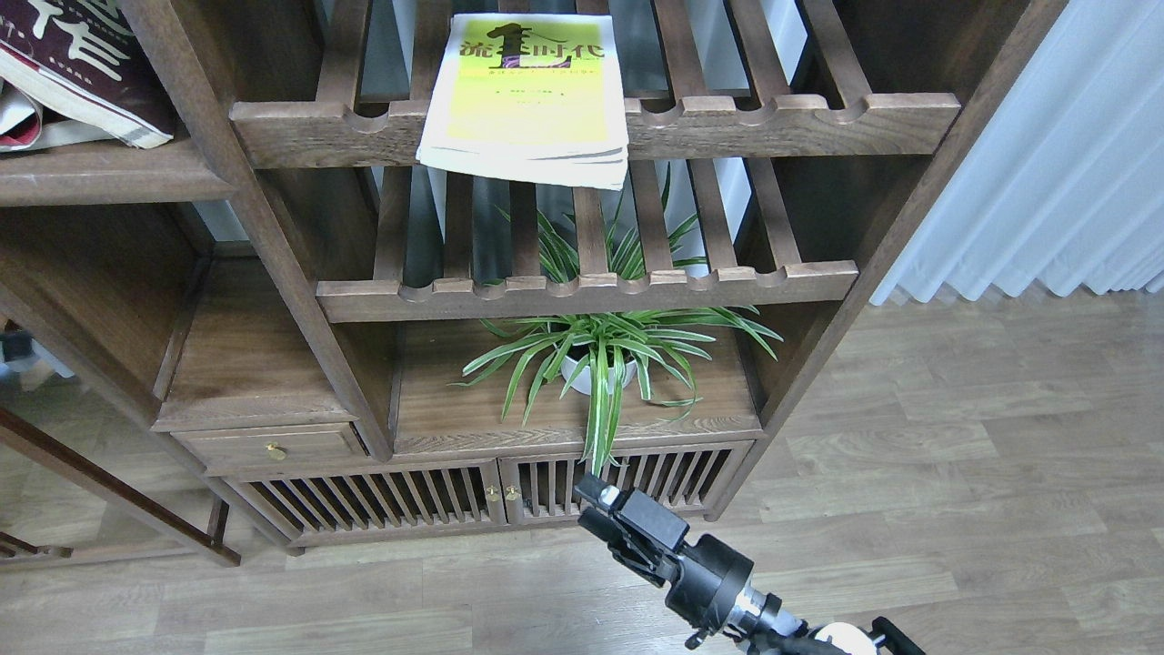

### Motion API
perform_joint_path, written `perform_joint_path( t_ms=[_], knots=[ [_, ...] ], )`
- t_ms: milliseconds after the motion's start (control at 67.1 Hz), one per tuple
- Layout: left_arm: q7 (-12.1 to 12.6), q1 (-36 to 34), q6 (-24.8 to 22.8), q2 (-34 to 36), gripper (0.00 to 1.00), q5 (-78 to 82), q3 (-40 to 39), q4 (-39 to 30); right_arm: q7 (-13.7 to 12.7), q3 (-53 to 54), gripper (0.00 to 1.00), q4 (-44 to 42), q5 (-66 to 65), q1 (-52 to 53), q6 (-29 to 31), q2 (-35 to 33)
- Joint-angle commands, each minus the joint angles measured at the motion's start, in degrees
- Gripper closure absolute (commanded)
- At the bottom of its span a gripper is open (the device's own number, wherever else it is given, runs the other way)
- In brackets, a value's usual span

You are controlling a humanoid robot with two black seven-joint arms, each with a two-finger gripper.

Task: Organize books on shelf
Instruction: 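Reach the right gripper up toward the yellow-green book on the top shelf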

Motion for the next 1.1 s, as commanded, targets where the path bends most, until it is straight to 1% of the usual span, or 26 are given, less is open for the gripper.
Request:
perform_joint_path(
  t_ms=[0,164,179,209,253,268,298,313,343,372,387,417,432,492,566,641,775,864,879,1087],
  knots=[
    [-2.61,5.22,0.0,-3.34,0.01,-5.6,0.08,0.03,0.01,1.61,0.0,1.96,0.0,0.62,0.0,0.0],
    [-2.78,10.67,0.0,-10.72,0.01,-15.36,-0.54,0.56,0.01,4.51,0.0,5.3,-0.09,2.46,0.0,0.0],
    [-2.78,13.2,0.0,-13.6,0.01,-17.37,-1.49,0.82,0.01,5.29,0.01,6.96,-0.09,3.68,0.0,0.0],
    [-2.78,14.45,0.0,-14.77,0.01,-17.91,-2.12,0.91,0.01,5.48,0.01,7.59,-0.09,4.31,0.0,0.0],
    [-2.78,17.17,0.0,-17.14,0.01,-18.62,-3.87,1.62,0.01,5.57,0.01,8.91,-0.26,5.27,-1.71,0.0],
    [-2.7,19.09,0.0,-18.89,0.01,-18.88,-5.36,2.4,0.01,5.57,0.01,9.6,-0.35,5.97,-3.11,0.0],
    [-2.7,20.51,0.0,-20.3,0.01,-18.88,-6.68,3.11,0.01,5.57,0.01,10.22,-0.44,6.5,-4.18,0.0],
    [-2.7,22.6,0.0,-22.14,0.02,-18.88,-8.78,4.24,0.01,5.48,0.01,10.92,-0.61,7.29,-5.49,0.0],
    [-2.7,24.2,0.0,-23.38,0.02,-18.88,-10.46,5.22,0.01,5.48,0.01,11.28,-0.7,7.73,-6.29,0.0],
    [-2.7,27.27,0.0,-26.1,0.02,-18.88,-13.97,7.15,0.01,5.48,0.01,11.89,-0.88,8.79,-7.95,0.0],
    [-2.61,29.81,0.0,-28.37,0.02,-18.8,-17.2,8.63,0.01,5.48,0.01,12.24,-1.14,9.49,-9.0,0.0],
    [-2.43,32.1,0.0,-30.41,0.02,-18.62,-20.21,10.05,0.01,5.48,0.01,12.6,-1.58,10.11,-9.89,0.0],
    [-2.26,34.29,0.0,-32.24,0.02,-18.36,-23.27,11.36,0.01,5.48,0.01,12.86,-2.19,10.63,-10.68,0.0],
    [-1.82,39.04,0.0,-36.2,0.01,-17.66,-29.08,13.3,0.01,5.57,0.01,13.39,-3.51,11.78,-12.09,0.0],
    [-0.77,42.92,0.0,-39.2,0.01,-15.46,-33.57,14.62,0.01,5.57,0.01,14.27,-4.48,13.01,-13.32,0.0],
    [-0.67,44.77,0.0,-41.05,0.01,-13.96,-34.81,15.06,0.01,5.57,0.01,15.32,-4.57,14.41,-15.77,0.0],
    [-0.67,45.56,0.0,-44.04,0.01,-13.87,-35.69,16.12,0.06,5.65,0.01,16.2,-4.57,18.19,-19.65,0.0],
    [-0.67,45.65,0.0,-44.83,0.01,-13.79,-35.78,16.38,1.29,5.65,0.01,16.64,-4.57,20.74,-21.49,0.0],
    [-0.59,45.91,0.0,-45.0,0.01,-13.7,-35.78,16.38,2.33,5.74,0.01,17.25,-4.48,22.57,-23.24,0.0],
    [-0.41,47.15,0.0,-45.09,0.01,-13.52,-35.78,16.56,2.78,7.59,0.01,17.87,-4.48,29.01,-27.65,0.0]
  ],
)
